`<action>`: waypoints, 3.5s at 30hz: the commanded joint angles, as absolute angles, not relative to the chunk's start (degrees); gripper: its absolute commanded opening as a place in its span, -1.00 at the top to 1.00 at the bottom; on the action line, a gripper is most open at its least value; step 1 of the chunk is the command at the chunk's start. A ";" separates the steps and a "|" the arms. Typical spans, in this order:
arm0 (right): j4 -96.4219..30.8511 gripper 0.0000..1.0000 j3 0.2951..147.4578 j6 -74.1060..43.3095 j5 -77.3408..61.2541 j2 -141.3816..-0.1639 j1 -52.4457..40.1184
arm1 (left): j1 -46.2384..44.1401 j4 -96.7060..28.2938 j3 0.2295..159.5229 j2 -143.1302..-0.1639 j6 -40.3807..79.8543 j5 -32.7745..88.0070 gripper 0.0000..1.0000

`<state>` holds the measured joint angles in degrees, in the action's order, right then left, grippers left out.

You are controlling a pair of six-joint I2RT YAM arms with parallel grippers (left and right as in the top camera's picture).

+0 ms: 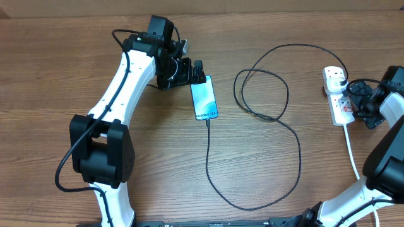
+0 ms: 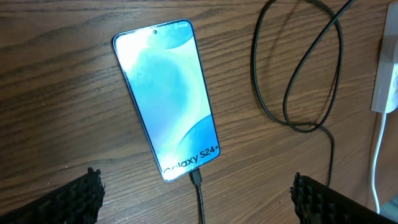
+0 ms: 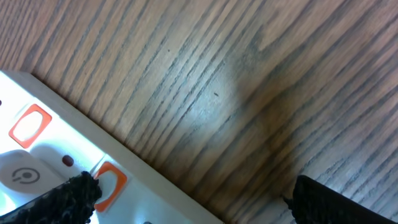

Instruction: Plug charger to phone and switch on socket

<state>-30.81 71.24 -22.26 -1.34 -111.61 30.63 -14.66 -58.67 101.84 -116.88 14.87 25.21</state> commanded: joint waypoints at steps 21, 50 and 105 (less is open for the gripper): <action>-39.13 -1.00 74.61 -21.23 -4.71 -106.98 29.15 | -14.70 -58.46 103.15 -115.81 15.49 25.08 -1.00; -65.14 -0.99 78.87 -16.23 -14.24 -74.35 -4.69 | -14.70 -58.46 103.13 -115.81 15.46 25.04 -0.99; -14.35 -1.00 20.60 -16.25 -5.61 -23.64 -16.25 | -14.70 -58.46 103.15 -115.81 15.46 25.06 -1.00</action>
<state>-16.60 25.41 -16.47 -6.55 -29.39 -16.53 -14.66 -58.52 101.86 -116.88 14.90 25.02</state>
